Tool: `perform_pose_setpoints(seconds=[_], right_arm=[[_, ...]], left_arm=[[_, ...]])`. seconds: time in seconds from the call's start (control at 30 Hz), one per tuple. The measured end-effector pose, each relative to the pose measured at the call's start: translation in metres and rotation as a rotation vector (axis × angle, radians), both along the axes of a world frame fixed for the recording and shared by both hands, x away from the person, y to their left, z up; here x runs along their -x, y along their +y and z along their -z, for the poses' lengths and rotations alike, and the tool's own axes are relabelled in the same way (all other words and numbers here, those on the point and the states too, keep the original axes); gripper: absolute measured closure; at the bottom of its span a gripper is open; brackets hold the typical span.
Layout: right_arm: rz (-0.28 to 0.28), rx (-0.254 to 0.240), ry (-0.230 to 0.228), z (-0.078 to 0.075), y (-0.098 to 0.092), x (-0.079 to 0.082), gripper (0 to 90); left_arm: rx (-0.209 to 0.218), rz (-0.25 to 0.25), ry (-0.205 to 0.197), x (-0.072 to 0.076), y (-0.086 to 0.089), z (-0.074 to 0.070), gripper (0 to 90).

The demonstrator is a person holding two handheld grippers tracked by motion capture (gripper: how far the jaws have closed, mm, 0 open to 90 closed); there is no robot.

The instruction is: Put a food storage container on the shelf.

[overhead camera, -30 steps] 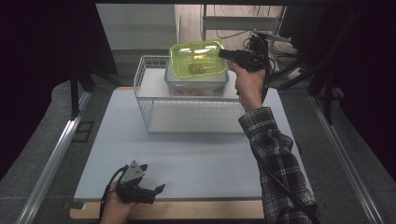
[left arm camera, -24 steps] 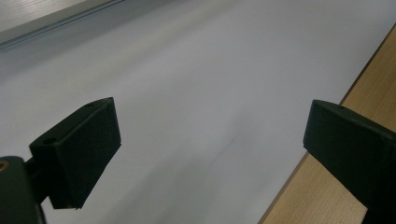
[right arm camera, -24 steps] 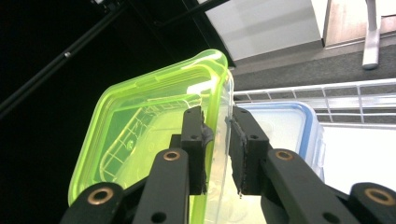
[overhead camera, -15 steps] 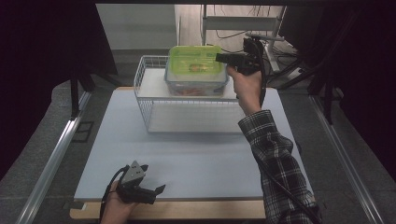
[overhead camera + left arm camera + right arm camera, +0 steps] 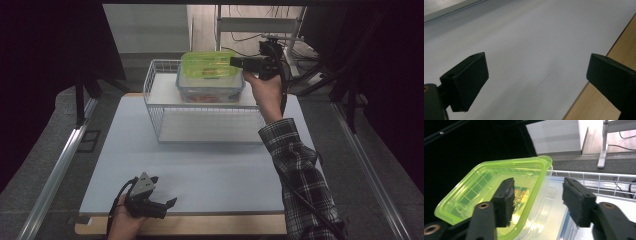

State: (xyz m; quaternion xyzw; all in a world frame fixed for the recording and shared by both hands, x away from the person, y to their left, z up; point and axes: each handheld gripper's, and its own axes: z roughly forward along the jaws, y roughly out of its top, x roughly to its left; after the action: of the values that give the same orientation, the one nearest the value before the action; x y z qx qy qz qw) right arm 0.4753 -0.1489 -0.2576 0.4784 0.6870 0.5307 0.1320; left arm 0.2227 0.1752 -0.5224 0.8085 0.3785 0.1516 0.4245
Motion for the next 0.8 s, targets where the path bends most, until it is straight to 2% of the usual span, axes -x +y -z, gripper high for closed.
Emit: perform_pose_setpoints(seconds=[0.17, 0.37, 0.6, 0.8], right_arm=[[-0.048, -0.013, -0.01, -0.003, -0.007, 0.003, 29.3], [-0.095, -0.012, -0.025, -0.001, -0.014, 0.01, 21.3], [-0.159, 0.037, -0.063, 0.003, -0.015, 0.02, 13.8], [-0.191, 0.063, -0.09, 0.009, -0.016, 0.028, 10.3]], left_arm=[[-0.001, 0.0, 0.0, 0.0, 0.0, 0.0, 4.2], [-0.003, 0.001, 0.001, 0.0, -0.001, 0.0, 4.2], [-0.006, -0.001, 0.002, 0.0, -0.001, 0.001, 4.1], [-0.006, -0.002, 0.001, 0.0, 0.0, 0.001, 4.1]])
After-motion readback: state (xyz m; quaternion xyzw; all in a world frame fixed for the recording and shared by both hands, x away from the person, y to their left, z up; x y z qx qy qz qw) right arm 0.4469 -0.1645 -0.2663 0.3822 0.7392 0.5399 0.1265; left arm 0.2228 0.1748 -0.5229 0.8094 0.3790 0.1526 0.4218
